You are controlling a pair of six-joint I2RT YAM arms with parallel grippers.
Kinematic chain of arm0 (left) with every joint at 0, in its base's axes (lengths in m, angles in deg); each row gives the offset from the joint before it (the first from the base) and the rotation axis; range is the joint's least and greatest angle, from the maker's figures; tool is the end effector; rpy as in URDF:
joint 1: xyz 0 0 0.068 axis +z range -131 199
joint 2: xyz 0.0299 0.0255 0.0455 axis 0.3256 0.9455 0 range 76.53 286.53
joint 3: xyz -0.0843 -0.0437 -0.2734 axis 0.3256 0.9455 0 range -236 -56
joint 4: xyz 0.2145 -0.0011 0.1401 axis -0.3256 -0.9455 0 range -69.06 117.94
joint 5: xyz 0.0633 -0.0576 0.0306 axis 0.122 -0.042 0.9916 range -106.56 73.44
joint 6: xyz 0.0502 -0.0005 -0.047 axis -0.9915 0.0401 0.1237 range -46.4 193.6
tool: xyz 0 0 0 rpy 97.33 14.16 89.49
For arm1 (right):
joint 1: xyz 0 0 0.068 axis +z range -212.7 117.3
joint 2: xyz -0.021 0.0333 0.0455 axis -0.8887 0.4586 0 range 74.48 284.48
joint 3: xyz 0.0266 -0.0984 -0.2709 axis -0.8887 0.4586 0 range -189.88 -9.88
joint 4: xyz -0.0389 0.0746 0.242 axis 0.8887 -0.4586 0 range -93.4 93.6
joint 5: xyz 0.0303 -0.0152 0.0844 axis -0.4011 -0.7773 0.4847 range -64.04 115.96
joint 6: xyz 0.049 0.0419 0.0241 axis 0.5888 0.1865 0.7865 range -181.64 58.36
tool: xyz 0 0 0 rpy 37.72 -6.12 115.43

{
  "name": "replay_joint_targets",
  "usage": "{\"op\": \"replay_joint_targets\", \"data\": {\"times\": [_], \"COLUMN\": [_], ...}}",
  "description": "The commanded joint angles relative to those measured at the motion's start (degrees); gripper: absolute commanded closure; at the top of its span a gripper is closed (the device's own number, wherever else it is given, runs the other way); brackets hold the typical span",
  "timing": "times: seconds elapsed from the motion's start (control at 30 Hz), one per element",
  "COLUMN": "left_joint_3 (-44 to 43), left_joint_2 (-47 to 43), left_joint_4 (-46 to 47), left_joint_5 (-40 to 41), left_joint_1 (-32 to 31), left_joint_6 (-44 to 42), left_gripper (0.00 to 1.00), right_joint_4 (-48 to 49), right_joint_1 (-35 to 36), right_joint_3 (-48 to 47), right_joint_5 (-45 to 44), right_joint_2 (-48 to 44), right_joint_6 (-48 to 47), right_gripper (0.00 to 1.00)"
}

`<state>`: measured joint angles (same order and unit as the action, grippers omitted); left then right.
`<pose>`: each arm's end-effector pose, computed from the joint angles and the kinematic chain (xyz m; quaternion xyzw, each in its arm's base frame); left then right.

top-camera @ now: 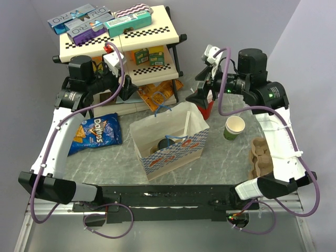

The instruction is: Pack the takeout coffee

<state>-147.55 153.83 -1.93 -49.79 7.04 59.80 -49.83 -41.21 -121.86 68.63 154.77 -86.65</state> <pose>0.2789 -0.0902 0.4724 0.3387 0.7056 -0.2185 0.5828 0.2201 0.1273 0.5250 -0.4920 0.6278 0.2850 0.5317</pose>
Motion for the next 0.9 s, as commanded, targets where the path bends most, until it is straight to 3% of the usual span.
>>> {"op": "replay_joint_targets", "data": {"times": [0.0,0.17,0.3,0.67,0.87], "left_joint_3": [-3.1,-4.0,-4.2,-6.2,-7.4], "left_joint_2": [0.3,0.8,0.7,2.1,3.4], "left_joint_4": [0.8,0.2,0.3,3.2,4.3], "left_joint_5": [0.2,2.4,3.7,8.6,8.6], "left_joint_1": [0.2,0.2,0.2,1.0,1.2], "left_joint_6": [0.6,0.5,0.0,4.0,4.5], "left_gripper": [0.01,0.01,0.01,0.01,0.01], "right_joint_4": [2.2,6.1,10.3,9.4,11.3], "right_joint_1": [0.2,-1.1,-2.8,-2.9,-2.8], "right_joint_3": [-4.5,-5.2,-5.4,-8.4,-4.7], "right_joint_5": [-4.0,-11.7,-23.2,-41.1,-42.6], "right_joint_2": [-0.6,0.4,0.5,5.1,4.4], "right_joint_6": [4.6,8.9,11.6,20.6,20.4], "right_gripper": [0.0,0.0,0.0,0.0,0.0]}}
